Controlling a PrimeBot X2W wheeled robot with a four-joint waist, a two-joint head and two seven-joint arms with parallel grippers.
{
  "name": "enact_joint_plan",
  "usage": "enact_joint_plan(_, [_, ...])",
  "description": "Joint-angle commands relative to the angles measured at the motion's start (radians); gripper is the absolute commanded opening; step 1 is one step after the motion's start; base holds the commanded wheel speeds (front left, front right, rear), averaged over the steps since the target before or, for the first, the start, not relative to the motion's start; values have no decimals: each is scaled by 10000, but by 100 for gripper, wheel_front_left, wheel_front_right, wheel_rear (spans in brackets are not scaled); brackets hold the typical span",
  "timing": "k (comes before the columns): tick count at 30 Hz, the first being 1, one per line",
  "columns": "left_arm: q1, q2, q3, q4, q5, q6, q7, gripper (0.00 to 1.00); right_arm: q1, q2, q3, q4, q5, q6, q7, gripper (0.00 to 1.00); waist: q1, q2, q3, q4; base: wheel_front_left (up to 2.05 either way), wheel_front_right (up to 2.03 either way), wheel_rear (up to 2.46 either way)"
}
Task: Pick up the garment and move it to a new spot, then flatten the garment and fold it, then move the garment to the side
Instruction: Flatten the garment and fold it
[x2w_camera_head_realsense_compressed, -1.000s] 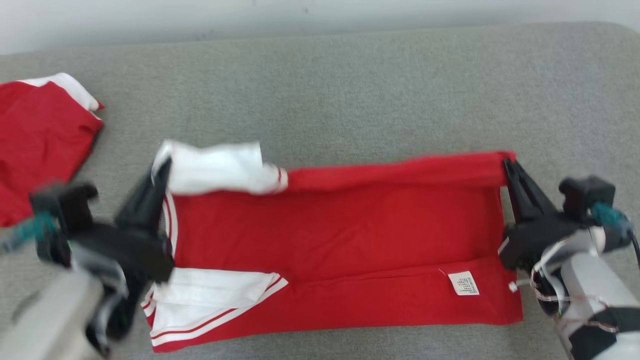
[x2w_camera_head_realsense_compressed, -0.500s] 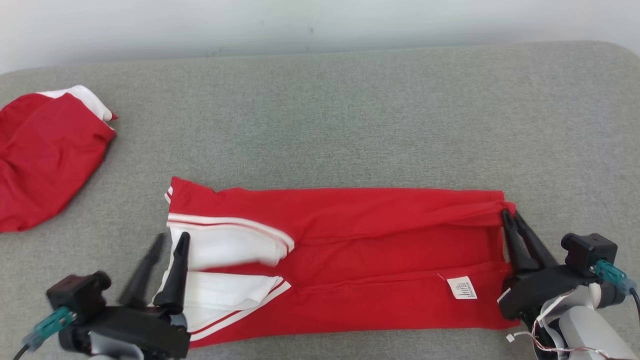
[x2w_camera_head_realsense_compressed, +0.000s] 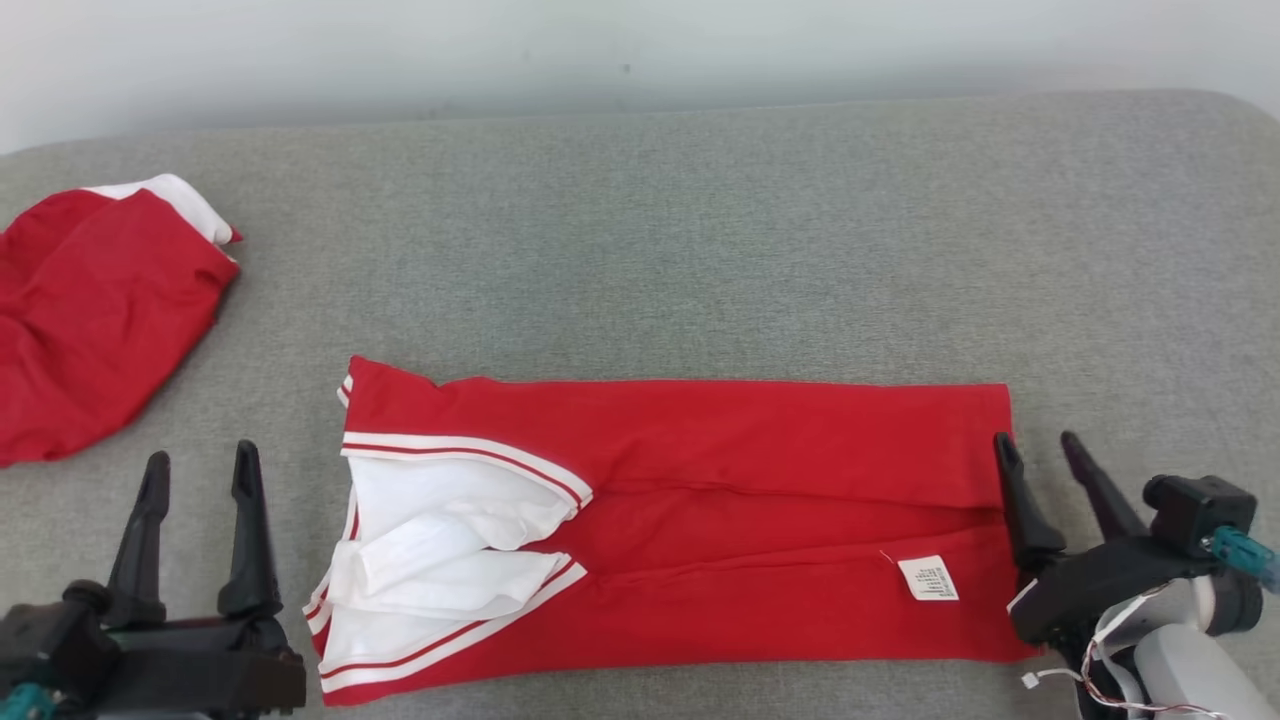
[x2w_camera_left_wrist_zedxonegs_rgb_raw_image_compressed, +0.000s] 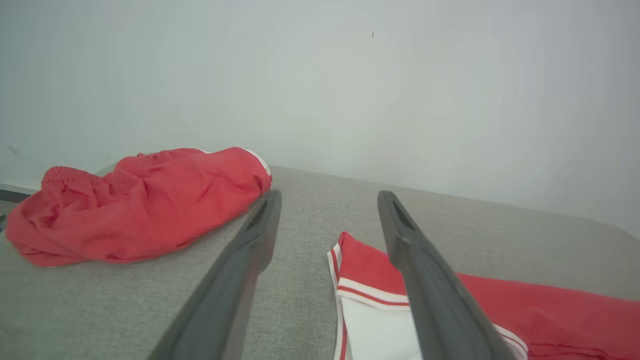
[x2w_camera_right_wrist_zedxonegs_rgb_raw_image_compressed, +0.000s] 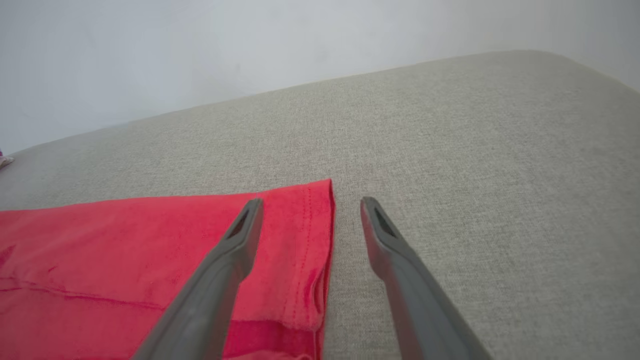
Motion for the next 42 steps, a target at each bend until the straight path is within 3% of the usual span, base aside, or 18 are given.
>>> enact_joint_plan(1, [119,-89,76,-24,155,-59,-5,100,5,34,-38,72,76,-28,59,100,0,0,17,59,0,0,0])
enact_joint_plan(8, [404,-882,882,179,1462,-555,-4,100,125,420,-97,751,108,-28,382,100,0,0,44,240,0,0,0])
enact_joint_plan(15, [463,-1163,1107,403,1914,-751,-6,100,221,841,55,1550,166,-28,580,100,0,0,-24,344,0,0,0])
enact_joint_plan(16, [428,-1183,1116,431,1957,-771,-4,100,247,877,58,1667,195,-28,580,31,0,0,-48,366,0,0,0])
enact_joint_plan(17, [407,-1197,1128,457,2000,-788,-4,100,272,901,85,1766,205,-28,567,2,0,0,-75,381,0,0,0])
enact_joint_plan(24, [596,-1268,1214,457,2215,-845,-4,100,168,733,-52,2172,427,-30,41,0,0,0,-394,268,0,0,0])
enact_joint_plan(36, [886,-1304,1227,403,2342,-834,-4,100,-320,-854,-687,2411,574,-30,57,0,0,0,-958,53,0,0,0])
enact_joint_plan(42, [988,-1316,1287,457,2220,-836,-4,100,-306,-740,-470,1745,433,-28,315,0,0,0,-1044,-32,0,0,0])
